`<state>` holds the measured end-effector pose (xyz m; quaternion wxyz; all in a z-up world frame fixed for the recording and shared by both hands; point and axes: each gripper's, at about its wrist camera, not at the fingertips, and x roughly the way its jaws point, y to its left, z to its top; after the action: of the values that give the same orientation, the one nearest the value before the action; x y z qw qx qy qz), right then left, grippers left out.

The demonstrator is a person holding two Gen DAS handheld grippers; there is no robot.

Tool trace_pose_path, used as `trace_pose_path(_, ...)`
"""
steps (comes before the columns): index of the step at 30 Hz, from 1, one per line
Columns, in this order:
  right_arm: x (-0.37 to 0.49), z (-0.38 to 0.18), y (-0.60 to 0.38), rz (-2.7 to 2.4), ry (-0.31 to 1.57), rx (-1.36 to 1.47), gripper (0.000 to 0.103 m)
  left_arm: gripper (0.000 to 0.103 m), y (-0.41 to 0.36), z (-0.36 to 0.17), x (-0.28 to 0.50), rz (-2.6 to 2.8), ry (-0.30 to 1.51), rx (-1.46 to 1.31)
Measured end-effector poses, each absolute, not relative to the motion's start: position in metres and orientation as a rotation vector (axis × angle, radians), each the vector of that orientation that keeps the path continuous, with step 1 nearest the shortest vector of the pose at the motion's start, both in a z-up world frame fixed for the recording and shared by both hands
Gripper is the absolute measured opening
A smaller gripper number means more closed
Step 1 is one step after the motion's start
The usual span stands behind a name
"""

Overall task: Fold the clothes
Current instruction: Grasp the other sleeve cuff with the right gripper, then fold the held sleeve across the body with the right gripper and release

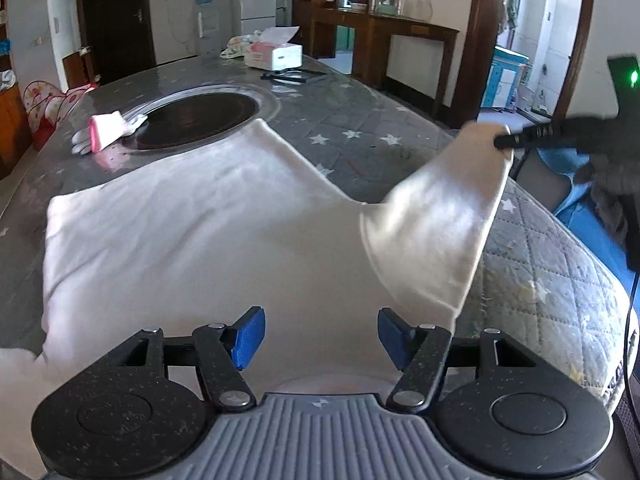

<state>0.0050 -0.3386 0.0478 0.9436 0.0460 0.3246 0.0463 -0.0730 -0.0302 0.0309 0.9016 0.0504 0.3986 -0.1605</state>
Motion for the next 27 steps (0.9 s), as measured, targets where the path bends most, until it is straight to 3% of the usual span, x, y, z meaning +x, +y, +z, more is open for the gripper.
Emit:
trace_pose_path(12,-0.008,0.139,-0.278,0.284,0.543,0.049,0.008,0.071,-0.043,0.025,-0.074,-0.355,0.808,0.132)
trace_pose_path(17,-0.016,0.167,-0.226,0.396,0.523,0.004,0.008,0.073,-0.014,0.04,-0.081,-0.319,0.771,0.086)
trace_pose_path(27,-0.041,0.161,-0.106,0.616,0.554,-0.129,0.008,0.077,0.071,0.058,-0.113,-0.165,0.721,-0.037)
